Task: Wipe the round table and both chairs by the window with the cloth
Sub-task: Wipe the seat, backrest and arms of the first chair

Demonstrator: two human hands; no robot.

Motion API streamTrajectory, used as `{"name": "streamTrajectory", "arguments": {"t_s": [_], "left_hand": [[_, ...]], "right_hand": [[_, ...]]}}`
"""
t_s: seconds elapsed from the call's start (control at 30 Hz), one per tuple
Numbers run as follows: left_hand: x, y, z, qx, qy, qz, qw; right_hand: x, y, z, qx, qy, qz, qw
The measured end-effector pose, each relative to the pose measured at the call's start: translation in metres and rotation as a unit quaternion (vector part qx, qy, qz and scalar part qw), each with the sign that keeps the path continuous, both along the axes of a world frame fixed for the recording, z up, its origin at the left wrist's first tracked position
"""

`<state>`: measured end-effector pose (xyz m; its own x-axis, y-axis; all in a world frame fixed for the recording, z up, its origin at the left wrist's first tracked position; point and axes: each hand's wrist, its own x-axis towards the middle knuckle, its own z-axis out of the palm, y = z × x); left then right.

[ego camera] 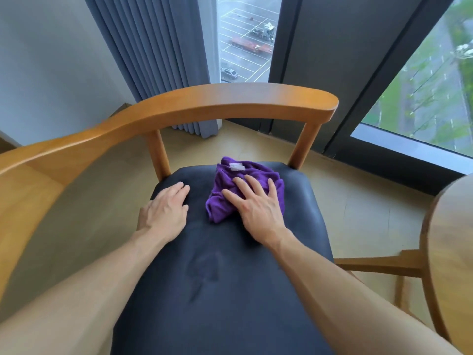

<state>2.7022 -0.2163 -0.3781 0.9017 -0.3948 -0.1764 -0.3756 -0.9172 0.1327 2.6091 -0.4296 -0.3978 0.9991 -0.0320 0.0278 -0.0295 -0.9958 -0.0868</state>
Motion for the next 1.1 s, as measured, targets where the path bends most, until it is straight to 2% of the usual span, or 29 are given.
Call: {"name": "streamTrajectory", "arguments": {"t_s": [0.1,0.2,0.33,0.43,0.57,0.73,0.8,0.9,1.1], "left_hand": [[-0.004,-0.003,-0.003,0.006,-0.006,0.003,1.000],[-0.008,-0.010,-0.002,0.006,-0.014,0.017,1.000],[-0.008,-0.019,0.003,0.010,-0.005,0.034,0.999],[-0.008,-0.023,0.005,0.007,0.007,0.046,0.999],[0.001,-0.021,0.015,-0.048,0.062,0.089,0.993],[0.021,-0.006,0.031,-0.097,0.143,0.073,0.982],[0.025,0.000,0.035,-0.142,0.167,0.059,0.974],[0.028,0.015,0.038,-0.179,0.149,0.068,0.970],[0.034,0.062,0.032,-0.124,0.111,0.089,0.982]], "right_hand": [[-0.017,-0.063,0.008,-0.002,0.005,-0.012,1.000],[-0.039,-0.125,0.017,0.039,0.001,-0.045,0.998],[-0.065,-0.147,0.012,0.093,-0.001,-0.094,0.991],[-0.069,-0.115,0.007,0.124,-0.031,-0.122,0.984],[-0.061,-0.045,0.007,0.061,-0.055,-0.129,0.988],[-0.036,0.043,0.017,0.066,-0.042,-0.157,0.984],[-0.024,0.079,0.020,0.072,-0.031,-0.127,0.989],[-0.012,0.132,0.025,0.085,-0.026,-0.069,0.994],[-0.016,0.208,0.029,0.084,0.020,0.130,0.988]]}}
